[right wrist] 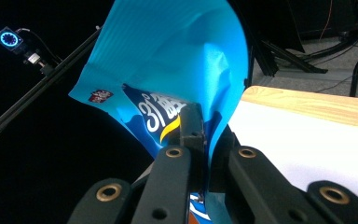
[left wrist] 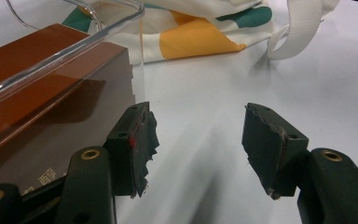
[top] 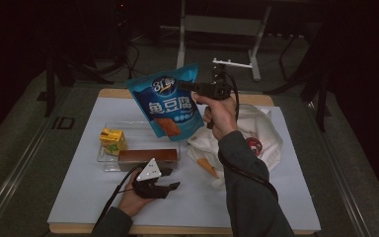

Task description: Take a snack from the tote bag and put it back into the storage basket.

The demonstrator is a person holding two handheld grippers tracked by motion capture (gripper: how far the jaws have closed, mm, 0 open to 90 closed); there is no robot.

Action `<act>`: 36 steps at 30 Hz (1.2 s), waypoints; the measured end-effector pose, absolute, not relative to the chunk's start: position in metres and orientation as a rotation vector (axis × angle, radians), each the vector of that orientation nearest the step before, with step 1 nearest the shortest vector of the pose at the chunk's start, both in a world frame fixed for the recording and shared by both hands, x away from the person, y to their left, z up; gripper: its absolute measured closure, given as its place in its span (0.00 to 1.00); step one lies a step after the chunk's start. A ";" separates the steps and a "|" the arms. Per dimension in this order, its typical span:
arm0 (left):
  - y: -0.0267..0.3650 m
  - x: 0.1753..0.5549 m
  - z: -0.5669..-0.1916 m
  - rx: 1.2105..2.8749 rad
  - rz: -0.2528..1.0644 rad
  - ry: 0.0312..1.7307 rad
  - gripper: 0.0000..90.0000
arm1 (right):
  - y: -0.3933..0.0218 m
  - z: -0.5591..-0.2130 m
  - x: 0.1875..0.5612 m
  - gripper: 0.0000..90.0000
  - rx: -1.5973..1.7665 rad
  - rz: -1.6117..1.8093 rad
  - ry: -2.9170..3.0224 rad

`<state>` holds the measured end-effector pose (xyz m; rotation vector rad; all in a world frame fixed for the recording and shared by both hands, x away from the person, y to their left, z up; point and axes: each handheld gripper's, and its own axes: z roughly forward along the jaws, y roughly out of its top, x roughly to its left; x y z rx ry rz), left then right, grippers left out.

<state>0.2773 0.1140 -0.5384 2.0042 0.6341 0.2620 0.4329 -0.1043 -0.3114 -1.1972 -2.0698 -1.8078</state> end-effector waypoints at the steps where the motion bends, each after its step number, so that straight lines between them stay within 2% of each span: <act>1: 0.114 0.277 -0.538 2.005 0.262 0.633 0.47 | -0.103 -0.312 0.433 0.99 -1.199 -1.806 -2.067; 36: 0.115 0.276 -0.538 1.997 0.268 0.623 0.47 | -0.048 -0.339 0.456 0.99 -1.243 -1.762 -1.993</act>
